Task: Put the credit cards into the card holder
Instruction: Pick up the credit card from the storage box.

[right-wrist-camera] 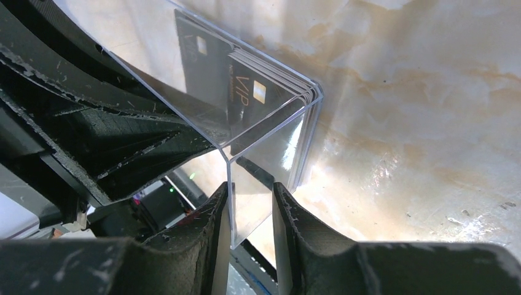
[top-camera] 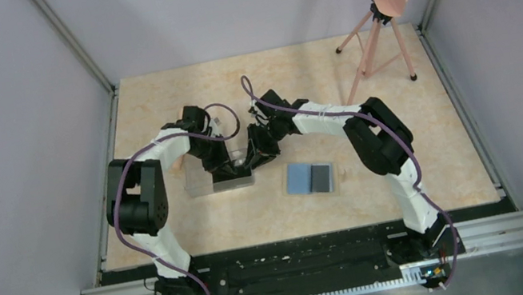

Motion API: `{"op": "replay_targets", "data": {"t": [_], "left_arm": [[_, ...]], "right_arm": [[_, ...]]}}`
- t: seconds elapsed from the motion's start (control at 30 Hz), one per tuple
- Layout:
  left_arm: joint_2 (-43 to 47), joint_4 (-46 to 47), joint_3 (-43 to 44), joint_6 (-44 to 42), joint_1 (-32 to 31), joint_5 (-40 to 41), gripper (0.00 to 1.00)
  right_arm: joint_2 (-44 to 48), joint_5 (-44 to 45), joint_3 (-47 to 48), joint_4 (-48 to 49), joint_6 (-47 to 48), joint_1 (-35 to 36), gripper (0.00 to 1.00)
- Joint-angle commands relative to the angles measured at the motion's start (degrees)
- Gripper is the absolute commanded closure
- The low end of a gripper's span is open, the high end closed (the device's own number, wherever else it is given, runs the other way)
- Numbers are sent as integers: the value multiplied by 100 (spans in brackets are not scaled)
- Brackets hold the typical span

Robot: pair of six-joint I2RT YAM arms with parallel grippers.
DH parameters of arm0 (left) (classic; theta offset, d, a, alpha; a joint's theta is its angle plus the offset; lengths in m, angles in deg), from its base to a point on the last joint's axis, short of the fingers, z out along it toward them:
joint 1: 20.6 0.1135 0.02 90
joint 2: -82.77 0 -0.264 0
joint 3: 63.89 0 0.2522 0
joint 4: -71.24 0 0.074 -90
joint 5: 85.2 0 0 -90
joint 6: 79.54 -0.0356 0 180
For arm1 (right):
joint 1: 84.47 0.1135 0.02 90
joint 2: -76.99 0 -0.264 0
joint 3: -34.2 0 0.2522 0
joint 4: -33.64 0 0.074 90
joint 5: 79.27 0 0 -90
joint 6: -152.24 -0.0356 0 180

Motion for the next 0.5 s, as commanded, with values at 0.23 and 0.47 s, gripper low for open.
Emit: {"op": "replay_targets", "data": {"t": [0.23,0.47], "left_arm": [[-96,-96,90,-246,8,388,76],[-219,39,61,-193,-57,100,88]], "right_arm": [[129,-74,284,1,117,25,68],[151,-132,292,-2,125,25,66]]}}
